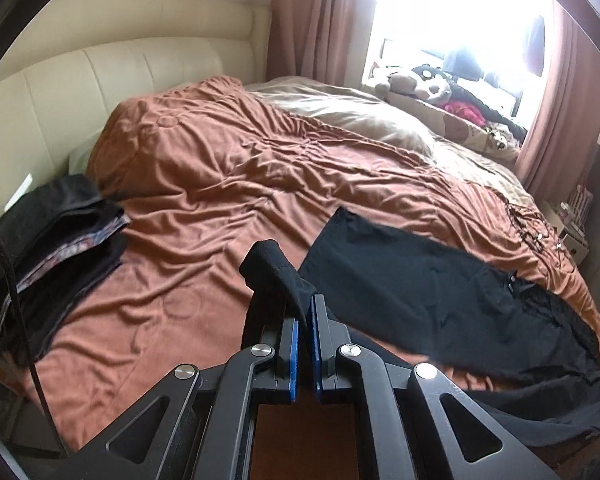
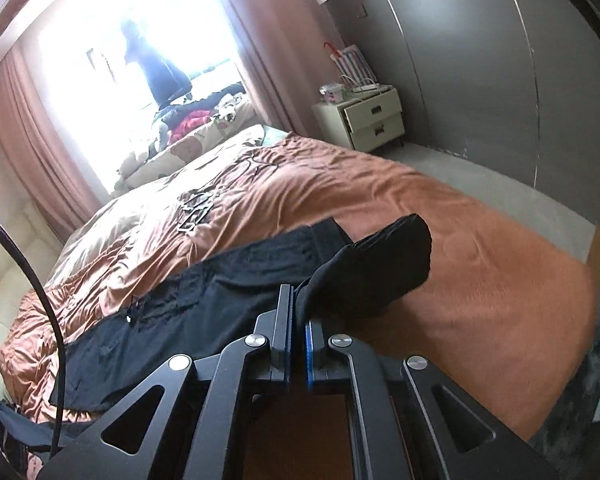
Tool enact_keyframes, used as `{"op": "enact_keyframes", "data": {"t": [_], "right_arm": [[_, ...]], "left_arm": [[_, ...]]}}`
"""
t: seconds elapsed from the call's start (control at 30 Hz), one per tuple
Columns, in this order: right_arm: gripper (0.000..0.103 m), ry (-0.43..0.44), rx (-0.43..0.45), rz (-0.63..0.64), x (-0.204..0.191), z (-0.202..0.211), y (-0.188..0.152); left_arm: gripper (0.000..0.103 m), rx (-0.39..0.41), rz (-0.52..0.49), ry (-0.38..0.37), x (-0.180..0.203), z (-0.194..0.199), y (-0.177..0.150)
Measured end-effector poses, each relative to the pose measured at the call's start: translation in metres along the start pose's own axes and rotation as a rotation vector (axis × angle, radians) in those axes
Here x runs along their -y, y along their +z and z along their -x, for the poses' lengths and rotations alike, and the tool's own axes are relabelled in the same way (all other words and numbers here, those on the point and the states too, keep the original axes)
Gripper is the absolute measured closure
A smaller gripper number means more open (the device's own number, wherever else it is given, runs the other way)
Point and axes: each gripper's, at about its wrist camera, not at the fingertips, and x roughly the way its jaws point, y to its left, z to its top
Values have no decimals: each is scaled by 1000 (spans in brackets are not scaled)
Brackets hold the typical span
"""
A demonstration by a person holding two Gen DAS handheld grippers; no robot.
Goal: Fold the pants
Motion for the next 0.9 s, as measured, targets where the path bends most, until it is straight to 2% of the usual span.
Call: {"op": "enact_keyframes", "data": {"t": [0.23, 0.5, 0.63, 0.77, 0.9], "right_arm": [[102, -17, -5, 28, -22, -37, 26], [102, -53, -43, 66, -44, -90, 53], [102, -82, -68, 77, -50, -122, 64], [102, -108, -102, 73, -54, -158, 77], [102, -151, -157, 86, -59, -203, 85]], "left_arm": [[97, -4, -23, -8, 17, -32, 36], [97, -64, 9, -42, 31, -83, 65], [97, -69, 2, -32, 39, -110, 79], [97, -118, 14, -47, 44, -146, 89], [97, -154, -28, -37, 55, -182, 95]]}}
